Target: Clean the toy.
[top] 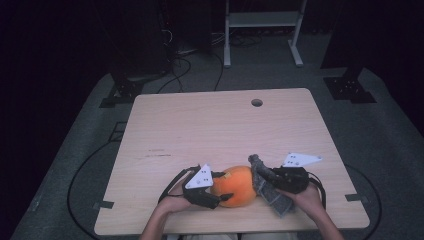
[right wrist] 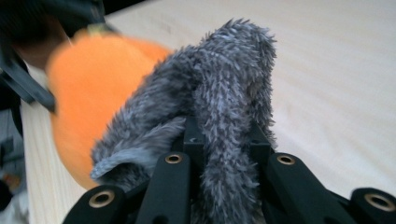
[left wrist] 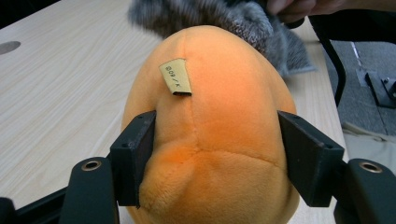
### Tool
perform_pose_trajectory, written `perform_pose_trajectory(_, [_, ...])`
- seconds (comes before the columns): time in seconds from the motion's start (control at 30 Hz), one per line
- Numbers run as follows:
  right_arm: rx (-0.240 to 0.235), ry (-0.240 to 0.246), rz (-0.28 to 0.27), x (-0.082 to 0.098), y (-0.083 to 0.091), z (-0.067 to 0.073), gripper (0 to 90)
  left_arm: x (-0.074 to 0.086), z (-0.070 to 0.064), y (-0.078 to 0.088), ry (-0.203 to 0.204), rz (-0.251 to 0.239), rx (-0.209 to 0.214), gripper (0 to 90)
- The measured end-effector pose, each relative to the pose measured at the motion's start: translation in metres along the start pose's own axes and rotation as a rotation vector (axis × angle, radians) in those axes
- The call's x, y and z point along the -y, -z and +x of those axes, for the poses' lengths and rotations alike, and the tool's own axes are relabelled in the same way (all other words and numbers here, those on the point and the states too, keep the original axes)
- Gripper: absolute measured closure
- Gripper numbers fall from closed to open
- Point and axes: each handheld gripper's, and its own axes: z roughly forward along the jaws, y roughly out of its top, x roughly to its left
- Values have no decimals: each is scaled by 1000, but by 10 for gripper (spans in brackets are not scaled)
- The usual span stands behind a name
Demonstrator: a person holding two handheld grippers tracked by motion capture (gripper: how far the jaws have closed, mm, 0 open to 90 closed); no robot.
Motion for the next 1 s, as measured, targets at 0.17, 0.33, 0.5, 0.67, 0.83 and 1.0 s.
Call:
perform_pose_trajectory(0.17, [12, -25, 54, 5, 4, -5, 762, 2, 0, 0, 9, -14, 6, 317])
perform_pose_trajectory(0.33, [-35, -13, 0, -1, 8, 4, 761, 2, 0, 0, 11, -12, 5, 309])
perform_pose_trajectory(0.5, [12, -16, 109, 7, 3, -4, 761, 2, -1, -1, 12, -14, 2, 299])
perform_pose_trajectory(0.67, [-50, -8, 7, -3, 13, 3, 761, 2, -1, -2, 12, -19, 6, 292])
perform_pose_trajectory(0.83, [-11, 18, 78, 2, 6, 4, 761, 1, -1, -4, 22, -29, 7, 277])
perform_pose_trajectory(1.0, [-48, 16, 0, -4, 18, 5, 761, -1, -4, -5, 12, -27, 8, 277])
